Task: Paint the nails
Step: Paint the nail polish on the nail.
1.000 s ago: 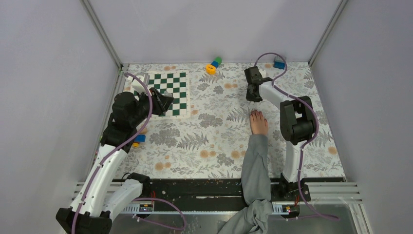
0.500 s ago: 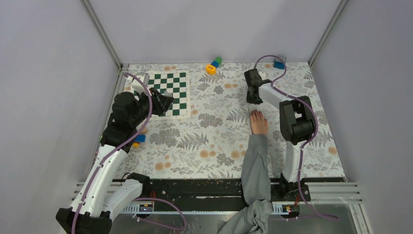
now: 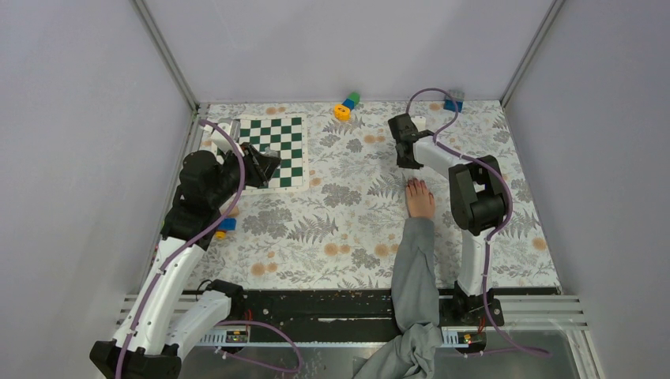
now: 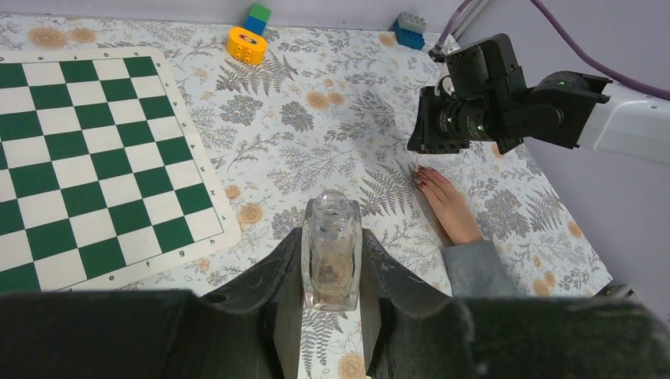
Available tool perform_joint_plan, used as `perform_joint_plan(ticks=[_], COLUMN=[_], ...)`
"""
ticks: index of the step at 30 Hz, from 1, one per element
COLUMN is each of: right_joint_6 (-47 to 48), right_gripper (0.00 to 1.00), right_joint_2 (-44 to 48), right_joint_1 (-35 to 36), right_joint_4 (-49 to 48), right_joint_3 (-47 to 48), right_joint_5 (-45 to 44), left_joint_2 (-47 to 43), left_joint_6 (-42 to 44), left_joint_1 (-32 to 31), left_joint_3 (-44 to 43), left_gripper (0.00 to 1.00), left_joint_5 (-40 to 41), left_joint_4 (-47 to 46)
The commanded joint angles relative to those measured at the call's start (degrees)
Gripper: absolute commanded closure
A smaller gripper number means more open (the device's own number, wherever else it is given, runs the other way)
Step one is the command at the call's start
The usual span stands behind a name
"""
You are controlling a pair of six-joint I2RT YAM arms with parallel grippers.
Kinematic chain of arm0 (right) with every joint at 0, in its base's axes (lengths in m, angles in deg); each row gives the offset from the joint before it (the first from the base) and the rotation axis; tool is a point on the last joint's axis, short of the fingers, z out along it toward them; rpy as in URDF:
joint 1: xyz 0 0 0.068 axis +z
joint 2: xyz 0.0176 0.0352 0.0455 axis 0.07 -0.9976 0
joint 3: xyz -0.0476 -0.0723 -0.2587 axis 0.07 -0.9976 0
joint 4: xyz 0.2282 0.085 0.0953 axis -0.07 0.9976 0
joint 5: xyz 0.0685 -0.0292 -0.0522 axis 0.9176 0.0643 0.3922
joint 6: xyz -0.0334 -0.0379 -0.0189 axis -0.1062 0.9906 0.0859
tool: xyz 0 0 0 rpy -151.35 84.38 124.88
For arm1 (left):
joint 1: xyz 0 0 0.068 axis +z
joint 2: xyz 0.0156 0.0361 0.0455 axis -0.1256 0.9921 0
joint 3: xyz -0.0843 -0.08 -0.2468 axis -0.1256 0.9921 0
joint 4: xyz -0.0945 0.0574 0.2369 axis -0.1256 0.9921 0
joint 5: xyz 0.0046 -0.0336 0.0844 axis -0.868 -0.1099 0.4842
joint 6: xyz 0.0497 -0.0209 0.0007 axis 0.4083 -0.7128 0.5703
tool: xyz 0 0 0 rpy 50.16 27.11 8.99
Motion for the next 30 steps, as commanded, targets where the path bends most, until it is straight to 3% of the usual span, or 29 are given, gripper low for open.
perform_joint_plan(ticks=[1,11,15,30], right_joint_6=[-0.4,3.2,3.7,2.8], right_gripper=[1.00,1.00,1.00,1.00], right_joint_2=[-1.0,2.0,1.0,-2.0], right_joint_1=[0.8,0.1,-1.3,-1.8], right_joint_4=[1.4,0.7,1.3,3.2], right_joint_3=[1.8,2.2,3.8,5.8], right_joint_5=[-5.4,-2.4,2.4,4.6], left_joint_2=[-1.1,-1.2,-1.2,-1.9], left_joint_6=[-0.4,-0.1,-1.1,-1.8], left_joint_1=[0.3,0.2,0.2,0.2], left_joint_3=[-1.0,-2.5,-2.6,-4.5], left_gripper=[1.00,1.00,1.00,1.00], left_joint_5=[1.0,1.8,1.8,2.2], left_joint_4=[-2.8,-1.7,-3.0,-1.9])
